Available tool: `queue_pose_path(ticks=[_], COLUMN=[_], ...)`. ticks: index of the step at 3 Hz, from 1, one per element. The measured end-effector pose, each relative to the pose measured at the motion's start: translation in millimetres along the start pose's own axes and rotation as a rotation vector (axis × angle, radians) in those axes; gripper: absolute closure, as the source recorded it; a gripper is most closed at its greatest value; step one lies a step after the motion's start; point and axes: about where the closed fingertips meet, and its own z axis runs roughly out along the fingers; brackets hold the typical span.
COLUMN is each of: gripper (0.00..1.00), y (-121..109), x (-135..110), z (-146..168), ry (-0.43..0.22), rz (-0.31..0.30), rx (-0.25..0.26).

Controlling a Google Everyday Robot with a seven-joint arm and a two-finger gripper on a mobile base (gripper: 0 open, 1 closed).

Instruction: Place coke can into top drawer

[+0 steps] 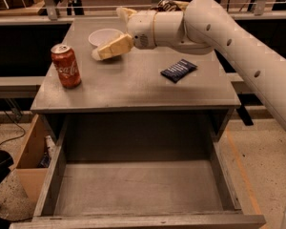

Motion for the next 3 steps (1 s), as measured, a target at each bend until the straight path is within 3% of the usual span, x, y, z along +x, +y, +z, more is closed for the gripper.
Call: queue_pose_path(ticks=[3], gripper=[0.0], y=[47.7], x=[8.9], z=[90.9], ry=[-0.114], rz=[0.027], rx=[-0.141])
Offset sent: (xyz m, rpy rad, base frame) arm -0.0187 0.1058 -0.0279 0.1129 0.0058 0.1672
